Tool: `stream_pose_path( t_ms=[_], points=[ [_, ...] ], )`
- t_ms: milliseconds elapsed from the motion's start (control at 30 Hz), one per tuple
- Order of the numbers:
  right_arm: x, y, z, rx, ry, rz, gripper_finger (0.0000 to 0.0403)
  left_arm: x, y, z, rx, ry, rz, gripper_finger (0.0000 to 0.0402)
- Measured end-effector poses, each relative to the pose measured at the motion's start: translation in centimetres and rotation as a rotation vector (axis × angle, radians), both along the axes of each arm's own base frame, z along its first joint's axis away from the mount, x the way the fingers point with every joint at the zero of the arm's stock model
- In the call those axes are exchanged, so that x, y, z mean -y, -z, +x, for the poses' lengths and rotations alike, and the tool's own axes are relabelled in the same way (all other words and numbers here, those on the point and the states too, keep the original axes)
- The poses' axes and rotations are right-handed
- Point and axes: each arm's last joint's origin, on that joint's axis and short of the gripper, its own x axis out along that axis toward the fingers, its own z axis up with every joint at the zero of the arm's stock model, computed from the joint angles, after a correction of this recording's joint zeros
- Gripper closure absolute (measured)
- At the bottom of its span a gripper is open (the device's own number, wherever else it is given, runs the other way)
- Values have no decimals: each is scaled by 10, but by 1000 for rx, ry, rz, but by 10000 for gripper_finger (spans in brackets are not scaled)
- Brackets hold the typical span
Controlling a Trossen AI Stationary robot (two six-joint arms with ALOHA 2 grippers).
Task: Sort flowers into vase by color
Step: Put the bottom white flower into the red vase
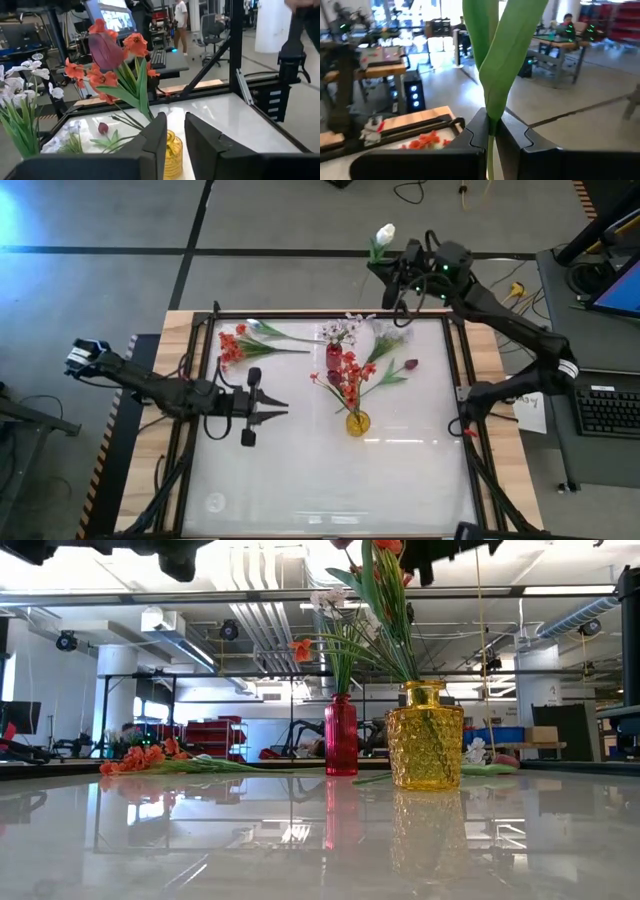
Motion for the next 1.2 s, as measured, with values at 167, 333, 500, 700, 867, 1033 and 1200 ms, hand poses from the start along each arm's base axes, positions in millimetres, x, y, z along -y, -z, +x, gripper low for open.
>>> stream_pose_path(
  t_ms=[167,333,500,700,867,1033,1200],
  points=[
    [5,26,8,31,-93,69,385,0,2,2,11,-9,-23,364],
    [7,47,22,58,-144,112,385,1,7,5,0,-33,-43,364],
    [8,53,30,100,-208,141,385,-4,10,5,-9,-196,-33,364],
    [9,71,41,54,-224,174,385,-6,10,5,-8,-269,-23,364],
    [10,78,47,42,-246,189,385,-6,12,5,-17,-270,-21,365],
    [10,79,48,49,-256,209,385,-6,13,6,-23,-272,-23,365],
    [9,75,48,75,-280,218,385,-6,13,6,-24,-272,-22,365]
  ],
)
